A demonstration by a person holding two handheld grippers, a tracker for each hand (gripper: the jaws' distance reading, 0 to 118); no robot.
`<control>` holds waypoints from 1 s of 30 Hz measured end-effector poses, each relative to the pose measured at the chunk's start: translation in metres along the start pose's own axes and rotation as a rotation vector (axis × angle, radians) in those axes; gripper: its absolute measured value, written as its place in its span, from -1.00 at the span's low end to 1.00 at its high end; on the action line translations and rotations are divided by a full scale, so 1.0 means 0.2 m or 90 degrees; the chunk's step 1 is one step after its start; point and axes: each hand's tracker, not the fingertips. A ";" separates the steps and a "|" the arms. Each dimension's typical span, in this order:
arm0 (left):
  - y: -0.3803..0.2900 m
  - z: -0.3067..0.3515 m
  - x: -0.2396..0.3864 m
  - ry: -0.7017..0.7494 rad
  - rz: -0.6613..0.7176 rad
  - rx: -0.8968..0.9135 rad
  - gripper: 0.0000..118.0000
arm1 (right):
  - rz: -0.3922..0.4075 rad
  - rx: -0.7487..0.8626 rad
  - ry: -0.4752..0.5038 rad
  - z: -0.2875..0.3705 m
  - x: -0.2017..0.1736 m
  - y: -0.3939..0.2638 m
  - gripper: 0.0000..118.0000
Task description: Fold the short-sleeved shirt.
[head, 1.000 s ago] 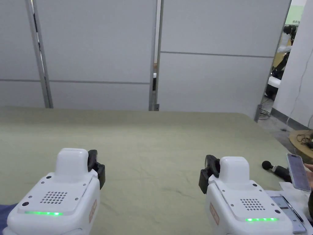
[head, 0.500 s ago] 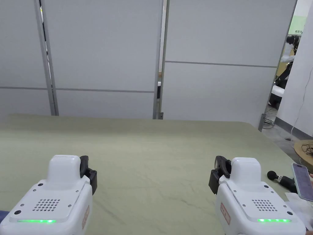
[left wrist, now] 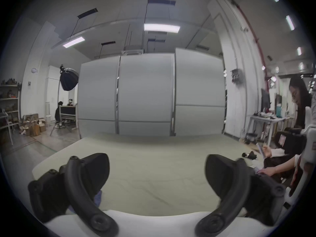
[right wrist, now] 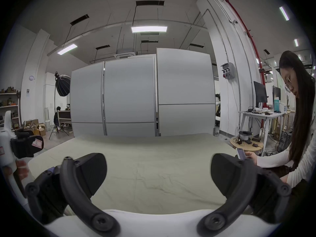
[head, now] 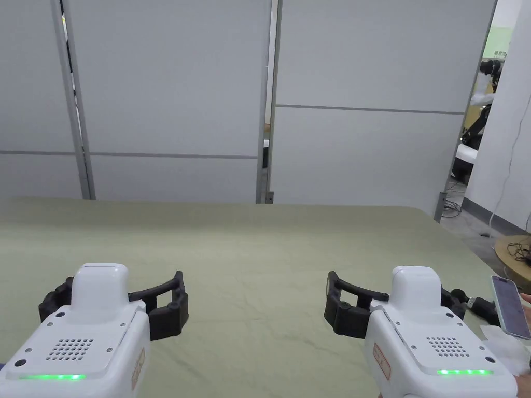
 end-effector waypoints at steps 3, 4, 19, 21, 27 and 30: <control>-0.02 0.01 -0.04 0.021 0.000 0.000 1.00 | 0.009 0.003 0.000 0.01 -0.02 0.00 1.00; -0.02 0.00 -0.03 0.028 0.001 -0.005 1.00 | 0.012 0.002 0.000 0.00 -0.03 0.00 1.00; 0.17 0.12 0.02 0.022 -0.012 -0.015 1.00 | 0.018 0.006 -0.011 0.04 0.01 0.04 1.00; 0.18 0.12 0.03 0.037 -0.027 -0.033 1.00 | 0.016 0.007 -0.011 0.05 0.01 0.04 1.00; 0.15 0.09 0.05 0.074 -0.032 -0.062 1.00 | 0.019 -0.001 -0.005 0.06 0.02 0.04 1.00; 0.14 0.09 0.05 0.066 -0.029 -0.069 1.00 | 0.027 -0.003 -0.005 0.06 0.02 0.04 1.00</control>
